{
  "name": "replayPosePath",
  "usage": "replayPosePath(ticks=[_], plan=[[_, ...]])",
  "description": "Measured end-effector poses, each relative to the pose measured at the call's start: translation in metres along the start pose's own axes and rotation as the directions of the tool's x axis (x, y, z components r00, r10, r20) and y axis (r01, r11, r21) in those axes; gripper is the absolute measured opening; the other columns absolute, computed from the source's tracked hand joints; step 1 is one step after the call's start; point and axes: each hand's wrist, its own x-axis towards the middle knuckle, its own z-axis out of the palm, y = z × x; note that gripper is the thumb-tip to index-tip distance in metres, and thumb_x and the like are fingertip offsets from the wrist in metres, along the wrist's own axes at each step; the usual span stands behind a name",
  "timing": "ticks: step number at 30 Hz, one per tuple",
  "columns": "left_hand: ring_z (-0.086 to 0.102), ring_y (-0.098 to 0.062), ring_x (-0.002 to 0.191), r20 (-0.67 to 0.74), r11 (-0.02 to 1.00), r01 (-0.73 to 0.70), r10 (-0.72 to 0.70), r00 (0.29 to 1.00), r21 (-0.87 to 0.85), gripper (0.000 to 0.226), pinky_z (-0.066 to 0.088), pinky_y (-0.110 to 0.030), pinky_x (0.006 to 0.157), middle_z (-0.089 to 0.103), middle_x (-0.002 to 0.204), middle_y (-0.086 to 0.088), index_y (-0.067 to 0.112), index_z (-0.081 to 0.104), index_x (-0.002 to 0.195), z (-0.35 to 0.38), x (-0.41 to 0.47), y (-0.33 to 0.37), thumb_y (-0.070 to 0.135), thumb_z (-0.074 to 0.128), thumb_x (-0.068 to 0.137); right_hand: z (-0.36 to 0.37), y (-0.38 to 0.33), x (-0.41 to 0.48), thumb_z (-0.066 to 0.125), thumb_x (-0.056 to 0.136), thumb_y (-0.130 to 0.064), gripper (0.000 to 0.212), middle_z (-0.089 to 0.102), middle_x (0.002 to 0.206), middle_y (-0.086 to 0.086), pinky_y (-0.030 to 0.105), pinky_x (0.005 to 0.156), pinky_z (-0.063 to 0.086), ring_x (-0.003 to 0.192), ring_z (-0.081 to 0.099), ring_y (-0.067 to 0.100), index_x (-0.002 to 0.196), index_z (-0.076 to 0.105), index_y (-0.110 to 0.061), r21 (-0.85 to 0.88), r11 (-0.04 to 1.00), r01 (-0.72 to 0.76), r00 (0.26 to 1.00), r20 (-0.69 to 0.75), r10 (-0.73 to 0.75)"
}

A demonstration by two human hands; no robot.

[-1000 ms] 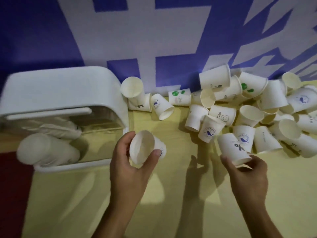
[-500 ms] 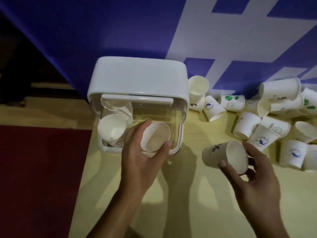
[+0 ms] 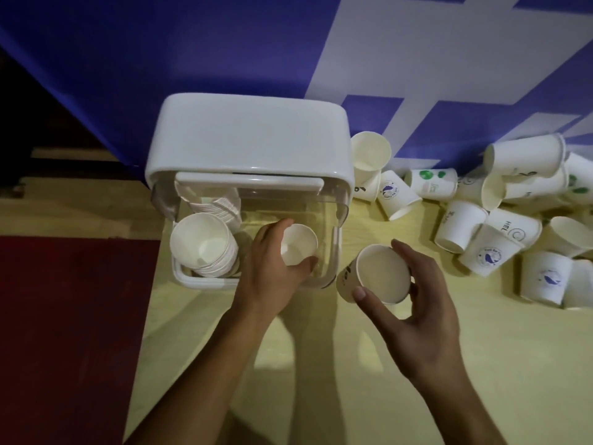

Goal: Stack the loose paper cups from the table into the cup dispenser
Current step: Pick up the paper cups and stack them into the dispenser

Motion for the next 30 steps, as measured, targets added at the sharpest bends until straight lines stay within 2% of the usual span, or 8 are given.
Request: replayPosePath(ticks=[5,9,14,17,20,25,28,30], plan=[[0.057,-0.016,0.117,0.081,1.0,0.014,-0.012,0.997,-0.025,0.077,0.047,-0.03,0.093,0.06,0.13,0.01,0.029,0.054,0.135,-0.002,0.003,-0.004,0.042,0.092,0.07,-0.001,0.004,0.004,0.079,0.07,-0.06,0.08,0.057,0.134,-0.023,0.034,0.099,0.05,0.127,0.057,0.009,0.142,0.055,-0.034,-0.004,1.0,-0.005,1.0,0.011,0.005],[0.056,-0.016,0.118,0.137,0.999,0.042,-0.037,0.99,-0.029,0.083,0.049,-0.034,0.094,0.057,0.133,0.012,0.033,0.049,0.137,-0.005,0.003,-0.006,0.052,0.09,0.068,0.002,0.003,0.009,0.081,0.068,-0.059,0.08,0.058,0.135,-0.024,0.027,0.1,0.051,0.126,0.058,0.008,0.14,0.055,-0.036,0.02,1.0,0.006,1.0,0.022,-0.007],[0.053,-0.016,0.132,0.067,0.992,0.069,-0.063,0.996,-0.105,0.07,0.047,-0.041,0.109,0.052,0.148,0.005,0.031,0.044,0.151,-0.022,-0.012,0.003,0.061,0.061,0.09,0.007,-0.009,0.014,0.085,0.068,-0.058,0.078,0.06,0.134,-0.025,0.024,0.098,0.05,0.123,0.061,0.009,0.136,0.058,-0.031,0.019,0.996,0.089,0.996,0.017,-0.09],[0.056,-0.003,0.131,-0.009,0.934,0.074,-0.083,0.997,-0.349,0.066,0.048,-0.03,0.11,0.059,0.143,0.009,0.029,0.054,0.146,-0.032,-0.03,0.014,0.066,0.052,0.091,0.022,-0.02,0.018,0.091,0.073,-0.049,0.076,0.063,0.132,-0.011,0.026,0.1,0.049,0.123,0.062,0.013,0.134,0.06,-0.017,-0.016,0.973,0.231,0.971,0.06,-0.23],[0.058,0.005,0.126,-0.043,0.864,0.043,-0.074,0.996,-0.502,0.053,0.047,-0.014,0.098,0.065,0.135,0.013,0.024,0.061,0.141,-0.036,-0.038,0.023,0.052,0.047,0.098,0.041,-0.024,0.025,0.094,0.073,-0.04,0.077,0.064,0.131,-0.001,0.025,0.102,0.047,0.123,0.061,0.015,0.133,0.061,-0.003,-0.05,0.94,0.337,0.939,0.098,-0.331],[0.063,-0.007,0.122,-0.059,0.884,-0.022,-0.006,0.998,-0.466,0.04,0.049,-0.017,0.094,0.07,0.128,0.01,0.024,0.066,0.133,-0.036,-0.029,0.025,0.037,0.039,0.106,0.063,-0.017,0.036,0.098,0.07,-0.029,0.077,0.064,0.128,0.002,0.017,0.103,0.041,0.121,0.059,0.011,0.132,0.062,0.0,-0.058,0.923,0.381,0.922,0.101,-0.374],[0.065,-0.002,0.116,-0.04,0.879,0.01,-0.033,0.999,-0.477,0.034,0.048,-0.011,0.085,0.072,0.122,0.014,0.026,0.07,0.128,-0.034,-0.025,0.023,0.021,0.041,0.111,0.07,-0.011,0.041,0.098,0.069,-0.028,0.077,0.065,0.127,0.003,0.017,0.103,0.041,0.12,0.058,0.009,0.132,0.062,-0.001,-0.057,0.922,0.384,0.92,0.109,-0.376],[0.064,0.005,0.11,-0.034,0.879,0.041,-0.065,0.997,-0.476,0.034,0.047,-0.006,0.078,0.072,0.12,0.015,0.029,0.071,0.125,-0.032,-0.023,0.022,0.017,0.042,0.111,0.073,-0.006,0.043,0.098,0.069,-0.029,0.077,0.063,0.127,-0.002,0.014,0.103,0.04,0.121,0.055,-0.001,0.133,0.062,-0.004,-0.055,0.929,0.365,0.926,0.123,-0.357]])
